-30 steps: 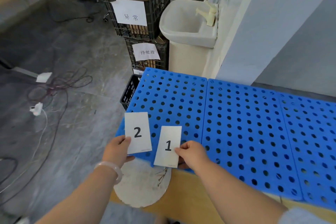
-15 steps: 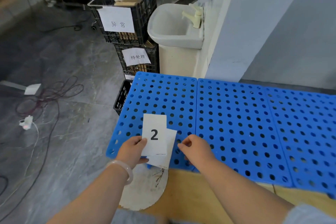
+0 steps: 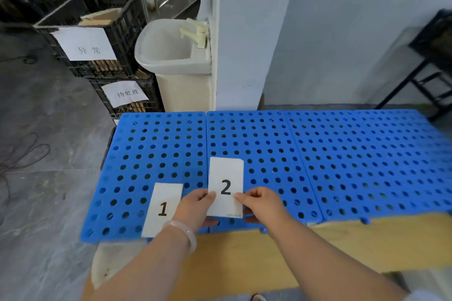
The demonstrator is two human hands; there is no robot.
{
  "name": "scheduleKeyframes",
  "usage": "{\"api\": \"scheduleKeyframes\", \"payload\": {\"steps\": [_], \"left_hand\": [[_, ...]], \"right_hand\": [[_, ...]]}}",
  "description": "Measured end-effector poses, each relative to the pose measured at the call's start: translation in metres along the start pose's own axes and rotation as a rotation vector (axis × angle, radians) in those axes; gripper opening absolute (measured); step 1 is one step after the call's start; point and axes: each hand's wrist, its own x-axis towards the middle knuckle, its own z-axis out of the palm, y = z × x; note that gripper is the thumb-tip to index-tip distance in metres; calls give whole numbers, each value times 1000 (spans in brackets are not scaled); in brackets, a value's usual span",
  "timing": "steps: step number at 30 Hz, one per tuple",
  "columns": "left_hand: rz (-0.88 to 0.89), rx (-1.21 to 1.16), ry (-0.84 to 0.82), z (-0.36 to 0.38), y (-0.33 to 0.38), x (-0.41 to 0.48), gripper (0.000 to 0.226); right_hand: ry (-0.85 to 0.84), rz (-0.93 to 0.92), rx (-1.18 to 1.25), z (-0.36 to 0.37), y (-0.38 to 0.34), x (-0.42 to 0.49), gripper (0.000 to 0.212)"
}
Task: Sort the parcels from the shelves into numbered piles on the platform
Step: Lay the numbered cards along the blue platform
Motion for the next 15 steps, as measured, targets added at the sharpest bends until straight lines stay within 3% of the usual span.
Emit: {"api": "scheduleKeyframes", "payload": {"steps": [7,15], "left_hand": [[-30,2,-64,60,0,-7,12],[-28,8,40,82,-8,-9,12]], "right_hand": [[64,77,149,-54,25,4,24],[104,98,36,-95,46,19,14]]}}
